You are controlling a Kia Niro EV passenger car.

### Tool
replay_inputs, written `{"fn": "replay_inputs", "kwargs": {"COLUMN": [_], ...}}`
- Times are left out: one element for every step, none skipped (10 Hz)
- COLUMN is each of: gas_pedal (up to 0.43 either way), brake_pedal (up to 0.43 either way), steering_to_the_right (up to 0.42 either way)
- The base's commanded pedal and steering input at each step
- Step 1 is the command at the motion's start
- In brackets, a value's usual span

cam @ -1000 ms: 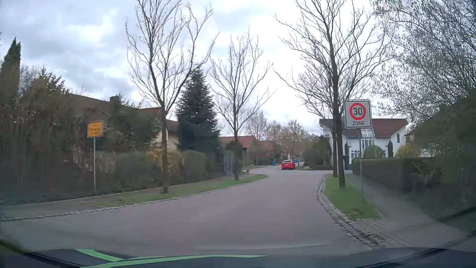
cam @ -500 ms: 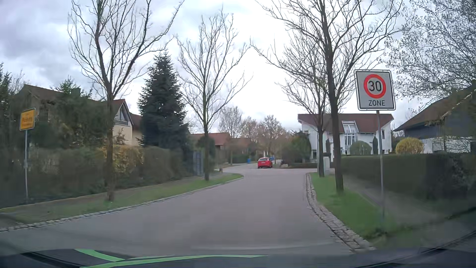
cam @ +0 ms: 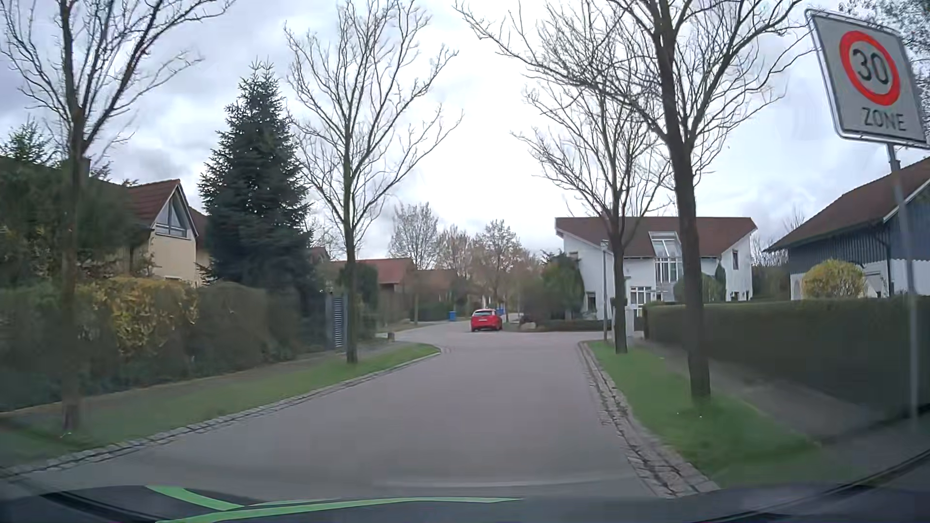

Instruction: Follow the waypoints while adhering to traffic rules and regulations

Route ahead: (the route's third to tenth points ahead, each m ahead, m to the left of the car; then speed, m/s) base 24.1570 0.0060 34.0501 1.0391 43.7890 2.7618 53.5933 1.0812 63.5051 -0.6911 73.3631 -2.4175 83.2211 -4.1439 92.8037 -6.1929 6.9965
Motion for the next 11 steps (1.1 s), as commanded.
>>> {"fn": "replay_inputs", "kwargs": {"gas_pedal": [0.13,0.047,0.0,0.0,0.0,0.0,0.0,0.0,0.0,0.0,0.0], "brake_pedal": [0.0,0.0,0.0,0.0,0.0,0.0,0.0,0.0,0.0,0.0,0.0], "steering_to_the_right": [0.065,0.061,0.059,0.059,0.058,0.058,0.057,0.057,0.056,0.053,0.051]}}
